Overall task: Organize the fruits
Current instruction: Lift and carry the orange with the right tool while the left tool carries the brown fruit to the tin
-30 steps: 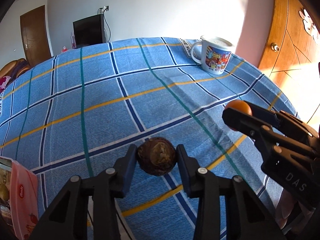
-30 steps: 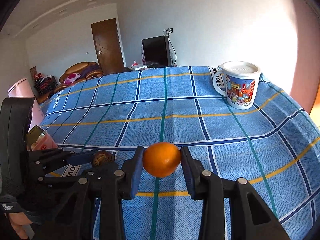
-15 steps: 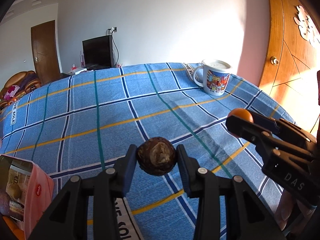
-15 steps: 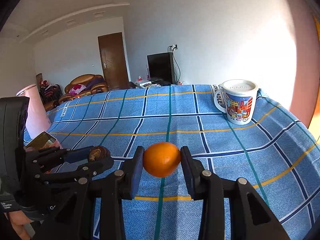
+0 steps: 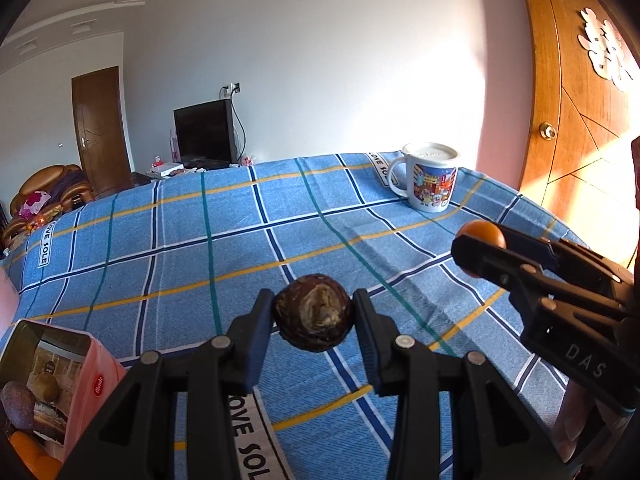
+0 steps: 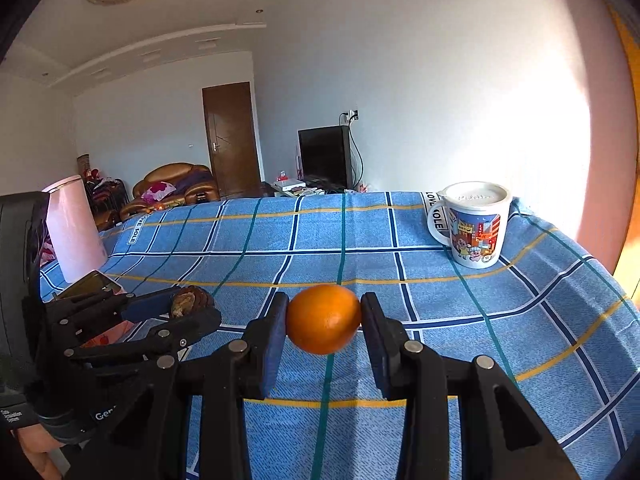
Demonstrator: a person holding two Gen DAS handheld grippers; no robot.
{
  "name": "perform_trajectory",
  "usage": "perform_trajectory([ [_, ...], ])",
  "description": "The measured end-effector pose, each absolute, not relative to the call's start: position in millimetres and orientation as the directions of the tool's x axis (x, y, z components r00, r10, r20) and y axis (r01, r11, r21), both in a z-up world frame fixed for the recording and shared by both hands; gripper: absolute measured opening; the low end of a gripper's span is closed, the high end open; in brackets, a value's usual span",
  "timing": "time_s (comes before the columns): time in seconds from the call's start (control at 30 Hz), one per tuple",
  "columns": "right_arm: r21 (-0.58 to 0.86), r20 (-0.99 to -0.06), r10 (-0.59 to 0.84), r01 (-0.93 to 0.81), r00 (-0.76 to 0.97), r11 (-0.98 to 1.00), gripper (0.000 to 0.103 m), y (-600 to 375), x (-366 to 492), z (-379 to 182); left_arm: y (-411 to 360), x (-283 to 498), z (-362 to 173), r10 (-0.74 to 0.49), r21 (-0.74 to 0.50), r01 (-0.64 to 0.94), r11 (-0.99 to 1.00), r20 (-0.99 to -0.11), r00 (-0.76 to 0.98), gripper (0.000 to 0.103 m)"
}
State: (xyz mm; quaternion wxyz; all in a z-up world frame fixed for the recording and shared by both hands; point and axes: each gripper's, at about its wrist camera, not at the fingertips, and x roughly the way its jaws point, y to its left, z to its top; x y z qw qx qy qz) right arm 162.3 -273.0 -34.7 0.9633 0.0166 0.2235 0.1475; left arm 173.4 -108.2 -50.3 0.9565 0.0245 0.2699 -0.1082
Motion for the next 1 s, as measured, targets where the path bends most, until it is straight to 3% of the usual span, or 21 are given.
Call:
perform_trajectory([
  [1.0,0.057,-0.328,0.292,-0.29,0.898,0.955,0.039,-271,142,-27,-94,138,-36,-0.175,-0.012,0.183,0.983,-0.358,0.917,0.042],
])
